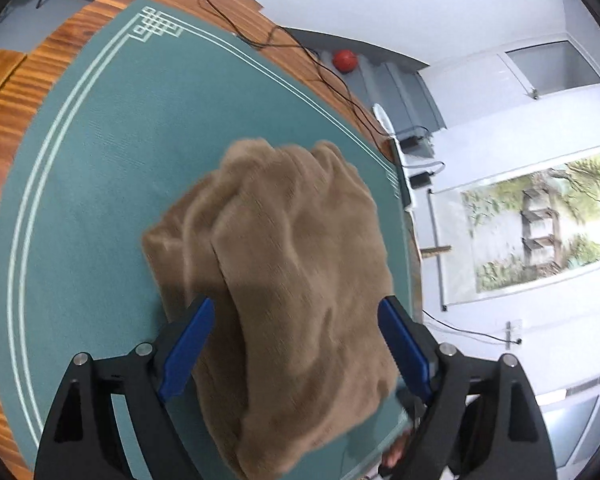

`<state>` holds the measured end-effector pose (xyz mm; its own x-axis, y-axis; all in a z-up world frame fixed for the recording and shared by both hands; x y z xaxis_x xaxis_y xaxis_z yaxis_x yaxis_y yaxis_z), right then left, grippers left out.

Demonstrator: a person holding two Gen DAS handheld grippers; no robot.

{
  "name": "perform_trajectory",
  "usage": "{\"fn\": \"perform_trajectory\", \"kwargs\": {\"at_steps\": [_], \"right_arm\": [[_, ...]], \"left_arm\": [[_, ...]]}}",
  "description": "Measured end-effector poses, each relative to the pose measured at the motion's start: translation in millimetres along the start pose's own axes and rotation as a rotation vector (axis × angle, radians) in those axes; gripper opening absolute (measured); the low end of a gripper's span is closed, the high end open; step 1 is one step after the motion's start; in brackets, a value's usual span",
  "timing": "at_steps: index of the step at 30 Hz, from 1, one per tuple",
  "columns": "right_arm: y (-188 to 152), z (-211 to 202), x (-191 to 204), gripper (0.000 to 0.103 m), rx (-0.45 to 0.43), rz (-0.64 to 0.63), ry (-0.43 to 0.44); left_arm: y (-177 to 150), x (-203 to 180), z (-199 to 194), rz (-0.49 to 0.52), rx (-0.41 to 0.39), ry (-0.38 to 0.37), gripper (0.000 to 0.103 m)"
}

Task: Fold clothes

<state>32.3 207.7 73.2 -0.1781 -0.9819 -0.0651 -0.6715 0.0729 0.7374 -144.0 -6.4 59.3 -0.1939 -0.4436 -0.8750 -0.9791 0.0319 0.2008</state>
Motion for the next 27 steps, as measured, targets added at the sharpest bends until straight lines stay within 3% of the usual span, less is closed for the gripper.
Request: {"fn": "perform_trajectory", "kwargs": {"at_steps": [3, 6, 11, 13, 22, 27], "right_arm": [[-4.5, 8.8, -22.8, 0.099, 0.032, 0.045, -0.023], [-7.7, 9.5, -38.8, 0.099, 0.056, 0.101, -0.007], [-9.5, 24.1, -71.9, 0.099, 0.123, 0.271, 0.073], [-9.1, 33.5, -81.5, 0.099, 0.150, 0.319, 0.099], [7.7, 90.5, -113.3, 0.099, 0.277, 0.423, 0.290], [10.1, 129.5, -117.8, 0.099, 0.362, 0.503, 0.422]], "left_arm": [[-7.5, 4.3, 7.9, 0.009, 0.011, 0.044, 0.087], [-8.4, 13.3, 17.5, -0.042, 0.016, 0.076, 0.087], [-16.2, 44.2, 19.8, -0.198, 0.002, -0.010, 0.087], [-16.7, 52.0, 17.2, -0.209, -0.014, -0.018, 0.087], [-6.2, 53.5, 28.7, -0.188, -0.031, -0.101, 0.089], [2.2, 56.2, 33.2, -0.114, -0.036, -0.031, 0.089]]}}
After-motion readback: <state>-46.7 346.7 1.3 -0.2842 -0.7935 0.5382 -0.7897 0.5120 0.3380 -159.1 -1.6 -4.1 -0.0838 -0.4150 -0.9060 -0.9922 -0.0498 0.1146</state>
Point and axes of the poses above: each gripper's, at about its wrist camera, not at the fingertips, and z roughly the way its jaws point, x to its left, y to its top, the point moved 2 cm from there along z, roughly the way its jaws point, and after that the axes turned 15 degrees about -y, right-handed, at the moved point
